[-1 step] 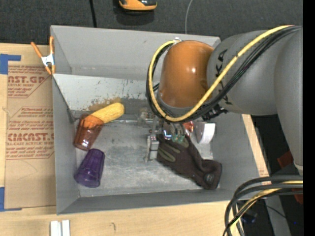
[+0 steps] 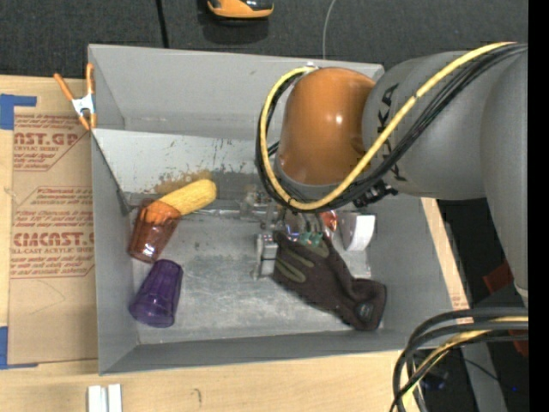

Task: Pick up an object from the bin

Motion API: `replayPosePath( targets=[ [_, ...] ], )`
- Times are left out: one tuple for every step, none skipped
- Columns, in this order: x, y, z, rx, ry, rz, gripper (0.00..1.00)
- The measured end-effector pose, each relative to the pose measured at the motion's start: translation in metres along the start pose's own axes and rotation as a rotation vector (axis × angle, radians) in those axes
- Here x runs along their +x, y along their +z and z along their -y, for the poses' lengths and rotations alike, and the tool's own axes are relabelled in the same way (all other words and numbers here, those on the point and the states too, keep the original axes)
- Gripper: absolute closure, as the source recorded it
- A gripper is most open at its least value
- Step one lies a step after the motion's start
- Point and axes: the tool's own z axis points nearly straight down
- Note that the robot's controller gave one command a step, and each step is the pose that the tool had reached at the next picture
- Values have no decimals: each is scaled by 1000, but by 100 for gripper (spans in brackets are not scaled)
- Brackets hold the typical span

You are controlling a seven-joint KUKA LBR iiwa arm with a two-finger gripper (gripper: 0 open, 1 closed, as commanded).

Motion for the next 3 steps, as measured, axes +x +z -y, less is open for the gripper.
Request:
replayPosePath(
  targets=[
    [-4, 68, 67, 1, -81, 5, 0],
    [-16, 49, 144, 0, 90, -1, 0],
    [-5, 50, 145, 3, 141, 2, 0]
  ],
)
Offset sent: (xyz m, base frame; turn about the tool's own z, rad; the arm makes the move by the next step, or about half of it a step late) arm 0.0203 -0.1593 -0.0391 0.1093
